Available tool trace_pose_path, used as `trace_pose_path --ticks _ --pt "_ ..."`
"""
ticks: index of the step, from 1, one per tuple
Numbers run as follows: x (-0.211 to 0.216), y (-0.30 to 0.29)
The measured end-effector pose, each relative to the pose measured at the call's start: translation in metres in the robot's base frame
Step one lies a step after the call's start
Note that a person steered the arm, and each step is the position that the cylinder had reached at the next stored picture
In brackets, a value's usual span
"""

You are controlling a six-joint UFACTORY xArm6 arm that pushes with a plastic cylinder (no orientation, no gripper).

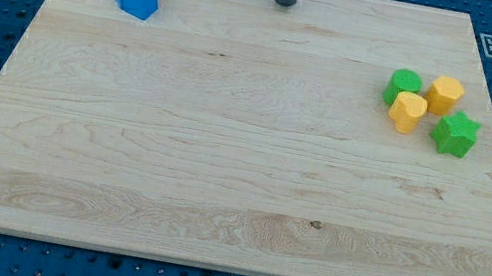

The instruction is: Move your hand towards the top left of the green circle

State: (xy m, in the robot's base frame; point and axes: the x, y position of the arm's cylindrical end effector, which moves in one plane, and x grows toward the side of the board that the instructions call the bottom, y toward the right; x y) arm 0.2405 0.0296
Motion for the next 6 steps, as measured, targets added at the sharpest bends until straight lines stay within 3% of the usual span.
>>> trace_pose_path --ticks 2,3,4,6 --pt "0.065 0.098" --pt "0.082 0.111" --pt "0.082 0.112" --pt "0.073 0.182"
